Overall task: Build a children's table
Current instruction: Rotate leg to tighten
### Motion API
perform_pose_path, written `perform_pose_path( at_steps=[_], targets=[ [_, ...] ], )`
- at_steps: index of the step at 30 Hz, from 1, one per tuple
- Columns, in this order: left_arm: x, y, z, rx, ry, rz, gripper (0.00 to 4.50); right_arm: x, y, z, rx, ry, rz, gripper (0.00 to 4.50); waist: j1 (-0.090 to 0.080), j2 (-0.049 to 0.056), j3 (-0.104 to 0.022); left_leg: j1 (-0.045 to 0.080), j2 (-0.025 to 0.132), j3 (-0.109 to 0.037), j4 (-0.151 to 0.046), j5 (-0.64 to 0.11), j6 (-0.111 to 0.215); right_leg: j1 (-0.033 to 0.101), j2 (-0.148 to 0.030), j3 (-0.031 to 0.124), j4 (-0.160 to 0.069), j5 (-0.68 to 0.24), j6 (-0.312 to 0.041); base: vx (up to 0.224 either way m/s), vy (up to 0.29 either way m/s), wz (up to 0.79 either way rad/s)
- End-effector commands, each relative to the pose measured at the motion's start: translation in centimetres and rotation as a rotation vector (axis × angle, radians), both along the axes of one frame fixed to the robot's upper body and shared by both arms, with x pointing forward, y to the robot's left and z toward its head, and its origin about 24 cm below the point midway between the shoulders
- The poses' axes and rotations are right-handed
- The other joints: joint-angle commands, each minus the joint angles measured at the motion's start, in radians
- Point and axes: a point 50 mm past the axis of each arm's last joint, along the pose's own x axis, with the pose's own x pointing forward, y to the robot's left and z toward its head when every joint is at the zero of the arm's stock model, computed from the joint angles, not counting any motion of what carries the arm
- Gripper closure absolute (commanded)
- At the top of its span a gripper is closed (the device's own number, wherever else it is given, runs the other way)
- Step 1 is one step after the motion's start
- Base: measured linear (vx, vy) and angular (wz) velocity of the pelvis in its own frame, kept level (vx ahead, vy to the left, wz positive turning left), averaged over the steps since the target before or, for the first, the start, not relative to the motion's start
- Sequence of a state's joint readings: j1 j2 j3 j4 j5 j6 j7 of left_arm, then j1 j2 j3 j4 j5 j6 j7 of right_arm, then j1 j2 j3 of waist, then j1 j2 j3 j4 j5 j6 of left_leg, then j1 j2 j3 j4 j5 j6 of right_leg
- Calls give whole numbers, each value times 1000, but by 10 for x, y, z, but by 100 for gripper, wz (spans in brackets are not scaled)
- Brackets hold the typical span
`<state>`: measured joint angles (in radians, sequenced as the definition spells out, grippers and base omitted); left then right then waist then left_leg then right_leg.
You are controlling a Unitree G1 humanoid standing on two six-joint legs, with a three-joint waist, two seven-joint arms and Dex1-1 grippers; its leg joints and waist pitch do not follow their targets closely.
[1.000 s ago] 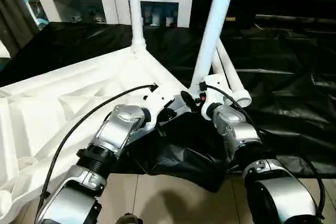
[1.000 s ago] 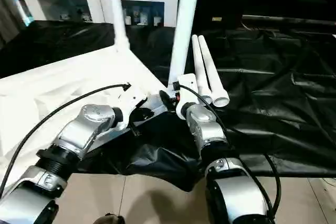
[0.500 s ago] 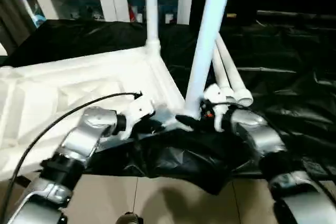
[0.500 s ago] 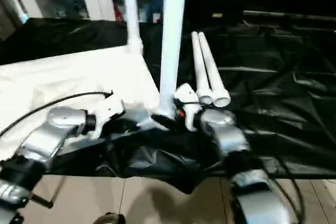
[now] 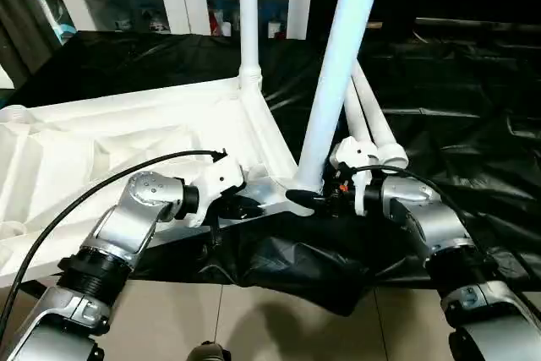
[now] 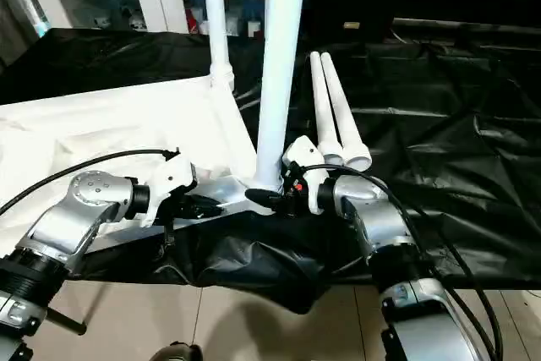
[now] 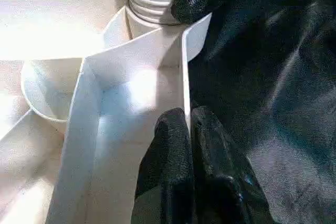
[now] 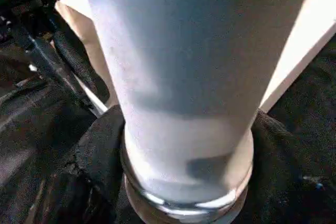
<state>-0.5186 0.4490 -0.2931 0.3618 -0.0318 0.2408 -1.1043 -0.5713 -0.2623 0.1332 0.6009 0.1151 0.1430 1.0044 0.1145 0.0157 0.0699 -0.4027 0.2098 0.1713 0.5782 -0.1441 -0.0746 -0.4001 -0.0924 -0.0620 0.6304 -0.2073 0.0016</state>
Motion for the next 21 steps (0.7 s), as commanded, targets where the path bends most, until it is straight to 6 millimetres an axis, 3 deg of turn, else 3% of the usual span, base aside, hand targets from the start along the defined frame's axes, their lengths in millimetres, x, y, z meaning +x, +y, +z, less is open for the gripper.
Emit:
perform_pose_path(
  at_steps=[1, 3, 6, 8, 11, 12, 14, 15, 16, 17, 21],
  targets=[
    [3, -8, 4, -6, -38, -5, 450, -2, 6, -6, 13, 19, -26, 168, -2, 8, -77, 29, 16, 3, -61, -215, 24, 45, -42, 35, -67, -45, -253, 0, 0, 0],
    [5, -8, 3, -1, -42, 23, 450, 0, 6, -9, 16, 20, -74, 170, -2, 8, -75, 30, 16, 2, -63, -231, 15, 45, -43, 35, -69, -70, -250, 0, 0, 0],
    [26, -17, 2, 0, -73, 228, 450, 12, 9, -27, 17, 79, -390, 172, -6, 9, -72, 36, 14, -1, -68, -284, -24, 39, -46, 36, -78, -173, -236, 0, 0, 0],
    [30, -19, 2, 5, -80, 269, 450, 14, 10, -31, 11, 94, -454, 172, -8, 10, -70, 37, 14, -2, -72, -311, -40, 38, -48, 37, -84, -227, -216, 0, 0, 0],
    [43, -35, 2, -9, -92, 400, 450, 20, 20, -39, -24, 123, -653, 172, -11, 16, -68, 41, 14, -3, -73, -348, -57, 28, -47, 41, -89, -255, -200, 0, 0, 0],
    [45, -40, 3, -14, -96, 428, 450, 21, 24, -40, -32, 130, -695, 172, -12, 13, -68, 41, 11, -3, -74, -353, -59, 29, -45, 39, -91, -264, -197, 0, 0, 0],
    [46, -48, 3, -22, -94, 433, 450, 22, 32, -40, -24, 140, -712, 172, -8, 9, -68, 41, 9, -2, -73, -357, -54, 28, -47, 41, -95, -283, -186, 0, 0, 0],
    [47, -61, 4, -37, -98, 416, 450, 24, 47, -37, 6, 142, -706, 172, -6, 10, -69, 38, 10, -4, -74, -350, -49, 30, -48, 41, -97, -285, -178, 0, 0, 0],
    [46, -65, 4, -42, -98, 406, 450, 25, 52, -36, 21, 144, -697, 117, -7, 9, -70, 32, 9, -5, -74, -337, -45, 34, -47, 39, -95, -274, -172, 0, 0, 0],
    [46, -69, 5, -49, -107, 379, 450, 26, 57, -32, 55, 151, -669, 117, -5, 7, -72, 33, 10, -4, -74, -329, -38, 34, -45, 40, -95, -254, -167, 0, 0, 0],
    [41, -70, 7, -58, -134, 293, 450, 29, 59, -25, 67, 118, -616, 84, -7, 5, -75, 24, 10, -6, -76, -303, -22, 41, -45, 36, -90, -212, -170, 0, 0, 0]
  ],
)
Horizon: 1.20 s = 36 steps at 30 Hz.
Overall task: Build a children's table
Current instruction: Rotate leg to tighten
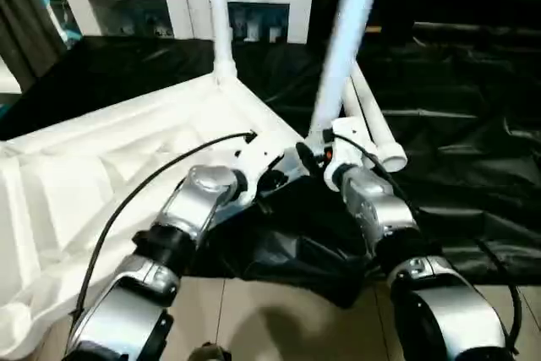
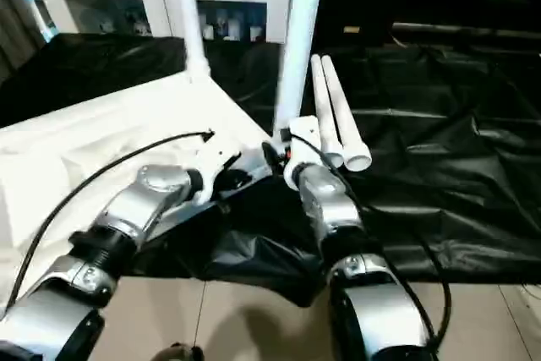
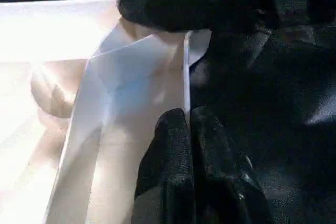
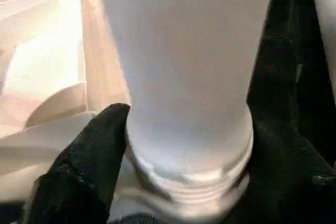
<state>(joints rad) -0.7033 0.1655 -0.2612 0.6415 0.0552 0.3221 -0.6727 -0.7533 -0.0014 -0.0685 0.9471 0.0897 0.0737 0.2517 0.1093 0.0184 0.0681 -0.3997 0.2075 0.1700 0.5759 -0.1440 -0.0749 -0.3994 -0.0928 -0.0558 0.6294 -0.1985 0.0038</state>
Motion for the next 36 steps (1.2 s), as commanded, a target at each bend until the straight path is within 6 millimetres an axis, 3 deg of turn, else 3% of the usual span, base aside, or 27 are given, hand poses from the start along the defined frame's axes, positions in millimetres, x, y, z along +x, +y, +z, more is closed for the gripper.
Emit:
perform_pose_path(
  at_steps=[1, 7, 15, 19, 25, 36],
  targets=[
    [1, -10, 14, -16, -86, -79, 450, -10, 23, -12, 16, 61, 128, 70, -1, 3, -76, 24, 13, -3, -71, -295, -18, 38, -45, 31, -88, -205, -177, 0, 0, 0],
    [-12, 13, 11, -16, -66, -205, 450, -8, 0, -5, -139, -22, 266, 58, -6, 1, -82, 18, 14, 3, -60, -204, 8, 44, -43, 30, -71, -66, -223, 0, 0, 0],
    [-30, 38, 9, -2, -12, -344, 450, -18, -23, 11, -134, -86, 533, 58, 0, 0, -86, 22, 17, 7, -53, -157, 47, 48, -37, 28, -57, 31, -254, 0, 0, 0],
    [-36, 51, 10, 1, 12, -384, 450, -27, -36, 16, -152, -75, 676, 58, 6, -5, -84, 24, 18, 10, -53, -184, 57, 46, -37, 30, -61, -5, -255, 0, 0, 0],
    [-39, 55, 10, -4, 20, -394, 450, -29, -38, 18, -119, -67, 707, 73, 4, -9, -79, 26, 20, 10, -57, -221, 33, 41, -42, 34, -70, -120, -240, 0, 0, 0],
    [-39, 52, 7, -6, 19, -375, 450, -37, -33, 8, -83, -23, 723, 158, 6, -9, -83, 22, 17, 9, -53, -175, 42, 42, -40, 32, -64, -68, -240, 0, 0, 0]
  ],
)
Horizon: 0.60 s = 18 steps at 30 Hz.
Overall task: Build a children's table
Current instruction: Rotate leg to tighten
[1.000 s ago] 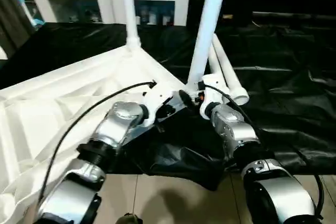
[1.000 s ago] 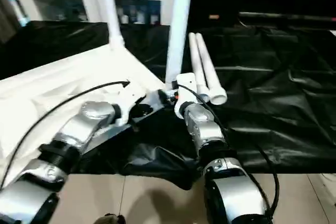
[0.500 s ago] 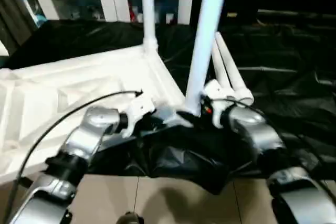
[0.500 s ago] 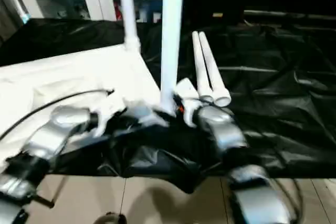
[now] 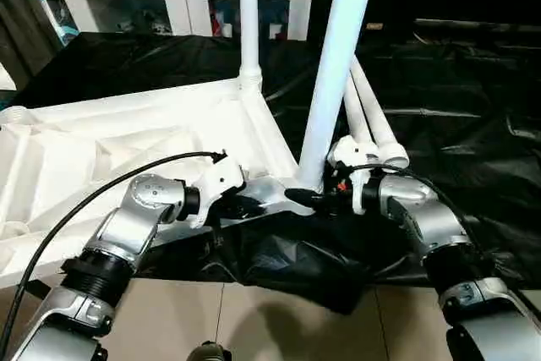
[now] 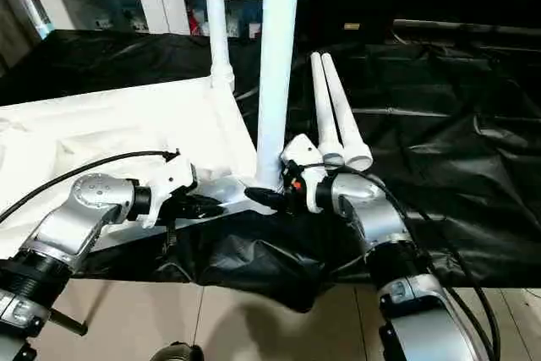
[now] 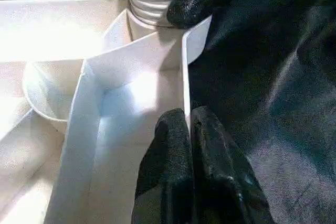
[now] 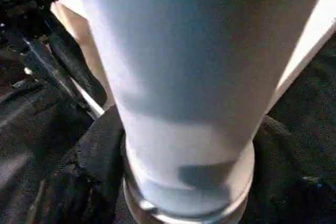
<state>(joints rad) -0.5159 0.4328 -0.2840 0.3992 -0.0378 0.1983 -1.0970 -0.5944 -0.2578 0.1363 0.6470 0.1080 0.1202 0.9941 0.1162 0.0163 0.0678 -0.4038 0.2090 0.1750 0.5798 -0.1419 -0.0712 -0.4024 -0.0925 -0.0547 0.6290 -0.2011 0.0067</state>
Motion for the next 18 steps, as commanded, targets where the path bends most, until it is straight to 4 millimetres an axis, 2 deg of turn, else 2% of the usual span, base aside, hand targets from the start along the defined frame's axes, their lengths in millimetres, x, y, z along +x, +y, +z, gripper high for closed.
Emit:
perform_pose_path(
  at_steps=[1, 2, 3, 4, 6, 7, 8, 9, 10, 12, 13, 14, 15, 16, 17, 18],
  targets=[
    [3, -8, 4, -2, -33, 3, 450, -1, 1, -7, -4, 25, -55, 165, 0, -1, -83, 27, 15, 3, -57, -180, 35, 45, -41, 31, -62, -67, -243, 0, 0, 0],
    [8, -9, 2, 17, -40, 49, 450, 1, 1, -14, -6, 44, -138, 170, -2, 2, -81, 29, 15, 3, -59, -193, 29, 42, -41, 32, -65, -78, -242, 0, 0, 0],
    [8, -9, 2, 17, -40, 49, 450, 1, 1, -14, -6, 44, -138, 173, -5, -1, -79, 31, 14, 3, -62, -219, 16, 42, -41, 33, -70, -113, -238, 0, 0, 0],
    [12, -10, 1, 27, -42, 90, 450, 3, 2, -19, -3, 63, -205, 175, -4, 2, -78, 32, 15, 2, -63, -233, 8, 42, -42, 33, -72, -134, -234, 0, 0, 0],
    [18, -14, 2, 20, -46, 141, 450, 5, 5, -24, 7, 89, -283, 176, -7, 0, -75, 36, 14, 1, -67, -279, -15, 38, -44, 34, -79, -210, -219, 0, 0, 0],
    [22, -17, 3, 17, -51, 170, 450, 7, 6, -27, 9, 102, -333, 176, -6, 4, -74, 35, 14, -1, -69, -288, -20, 39, -45, 34, -80, -223, -215, 0, 0, 0],
    [26, -21, 4, 17, -58, 204, 450, 9, 9, -31, 12, 124, -402, 176, -8, 3, -72, 35, 14, -2, -70, -304, -27, 38, -45, 34, -84, -245, -206, 0, 0, 0],
    [30, -25, 5, 17, -64, 235, 450, 11, 12, -35, 8, 143, -471, 177, -10, 3, -71, 36, 13, -2, -71, -313, -31, 36, -44, 35, -85, -259, -203, 0, 0, 0],
    [34, -29, 5, 19, -72, 275, 450, 13, 15, -39, 2, 163, -548, 177, -13, 8, -67, 41, 12, -4, -74, -352, -50, 29, -45, 36, -91, -315, -192, 0, 0, 0],
    [39, -35, 6, 12, -83, 321, 450, 14, 19, -43, -6, 188, -623, 177, -12, 5, -69, 42, 11, -6, -74, -363, -57, 30, -47, 35, -94, -338, -181, 0, 0, 0],
    [43, -47, 9, -14, -81, 358, 450, 16, 28, -46, -10, 217, -694, 177, -14, 6, -66, 43, 10, -6, -75, -381, -59, 25, -47, 36, -99, -358, -176, 0, 0, 0],
    [43, -47, 9, -14, -81, 358, 450, 16, 28, -46, -10, 217, -694, 177, -12, 7, -67, 45, 10, -8, -74, -391, -62, 25, -47, 35, -100, -371, -169, 0, 0, 0],
    [44, -59, 10, -33, -78, 360, 450, 18, 39, -45, 9, 231, -708, 177, -12, 5, -68, 45, 11, -8, -75, -398, -60, 25, -47, 35, -101, -373, -166, 0, 0, 0],
    [43, -67, 11, -46, -74, 346, 450, 19, 48, -42, 24, 228, -703, 177, -13, 8, -65, 40, 10, -10, -77, -402, -59, 25, -46, 35, -101, -368, -161, 0, 0, 0],
    [43, -67, 11, -46, -74, 346, 450, 19, 48, -42, 24, 228, -703, 177, -13, 7, -66, 40, 10, -10, -78, -406, -58, 26, -46, 34, -102, -368, -159, 0, 0, 0],
    [41, -71, 11, -53, -73, 333, 450, 20, 52, -39, 36, 221, -692, 142, -11, 6, -67, 41, 10, -10, -77, -412, -55, 24, -45, 34, -103, -363, -156, 0, 0, 0]
  ],
)
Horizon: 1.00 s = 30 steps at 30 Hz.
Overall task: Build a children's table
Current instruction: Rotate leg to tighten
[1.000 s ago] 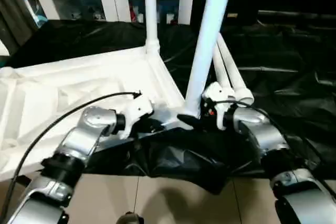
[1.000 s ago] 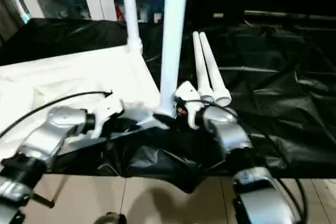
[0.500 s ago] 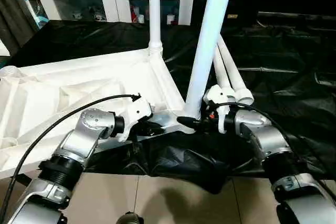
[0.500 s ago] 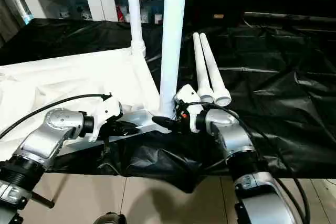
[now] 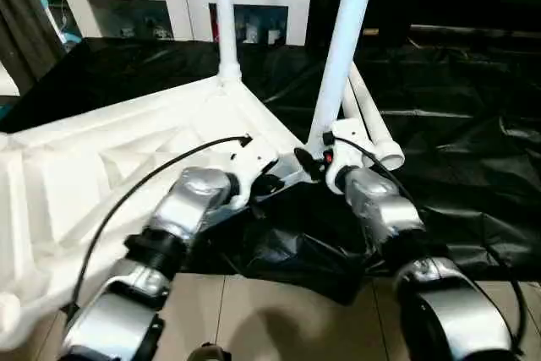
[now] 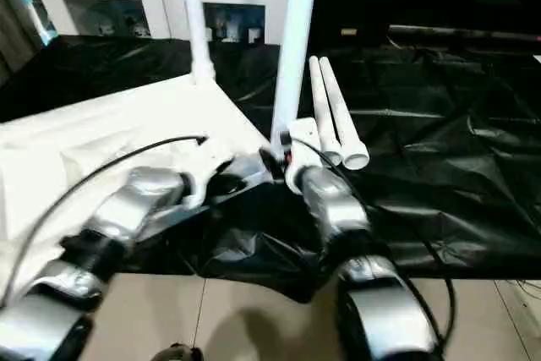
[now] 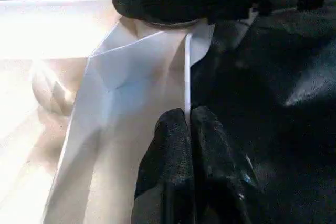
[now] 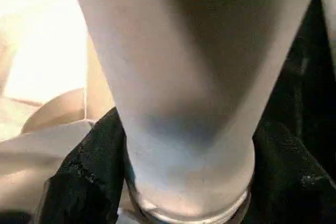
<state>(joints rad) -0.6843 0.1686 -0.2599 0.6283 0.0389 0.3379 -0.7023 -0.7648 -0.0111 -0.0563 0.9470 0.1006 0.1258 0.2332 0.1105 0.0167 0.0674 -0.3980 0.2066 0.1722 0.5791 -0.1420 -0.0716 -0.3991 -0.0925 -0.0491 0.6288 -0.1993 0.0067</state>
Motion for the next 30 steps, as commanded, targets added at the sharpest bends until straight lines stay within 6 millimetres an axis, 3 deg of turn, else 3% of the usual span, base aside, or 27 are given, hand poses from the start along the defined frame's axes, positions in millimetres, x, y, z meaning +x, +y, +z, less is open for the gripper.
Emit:
perform_pose_path(
  at_steps=[1, 2, 4, 11, 16, 17, 19, 25, 30],
  targets=[
    [5, -19, 18, -38, -72, -18, 450, -15, 26, -24, 59, 126, 74, 142, -6, 3, -66, 30, 12, -8, -79, -405, -48, 24, -45, 28, -101, -352, -152, 0, 0, 0],
    [5, -19, 18, -38, -72, -20, 450, -15, 26, -23, 61, 124, 77, 142, -5, 4, -67, 30, 12, -7, -78, -401, -46, 24, -45, 28, -100, -346, -152, 0, 0, 0],
    [1, -17, 17, -41, -81, -66, 450, -12, 29, -15, 60, 78, 134, 100, -5, 3, -68, 28, 13, -7, -78, -392, -41, 25, -46, 29, -99, -330, -154, 0, 0, 0],
    [-9, 7, 13, -14, -72, -183, 450, -12, 13, -6, -1, 7, 304, 95, -13, 8, -71, 21, 14, -5, -77, -342, -25, 32, -43, 29, -91, -238, -181, 0, 0, 0],
    [-25, 34, 8, 14, -15, -329, 450, -19, -11, 5, -71, -51, 530, 95, -15, 7, -78, 17, 16, 0, -65, -227, 18, 44, -35, 25, -70, -45, -227, 0, 0, 0],
    [-25, 34, 8, 14, -15, -329, 450, -19, -11, 5, -71, -51, 530, 95, -15, 7, -78, 17, 16, 0, -65, -227, 18, 44, -35, 25, -70, -45, -227, 0, 0, 0],
    [-30, 45, 9, 4, 5, -365, 450, -24, -21, 10, -89, -66, 626, 95, -15, 8, -83, 19, 15, 4, -58, -174, 40, 45, -32, 23, -58, 48, -262, 0, 0, 0],
    [-35, 57, 12, -1, 22, -394, 450, -29, -30, 15, -85, -49, 726, 95, -14, 5, -80, 24, 17, 7, -61, -222, 34, 44, -35, 26, -64, -17, -273, 0, 0, 0],
    [-35, 60, 14, 1, 23, -394, 450, -31, -31, 15, -76, -49, 740, 131, -10, 5, -76, 25, 18, 7, -63, -238, 26, 40, -38, 29, -69, -73, -260, 0, 0, 0]
  ],
)
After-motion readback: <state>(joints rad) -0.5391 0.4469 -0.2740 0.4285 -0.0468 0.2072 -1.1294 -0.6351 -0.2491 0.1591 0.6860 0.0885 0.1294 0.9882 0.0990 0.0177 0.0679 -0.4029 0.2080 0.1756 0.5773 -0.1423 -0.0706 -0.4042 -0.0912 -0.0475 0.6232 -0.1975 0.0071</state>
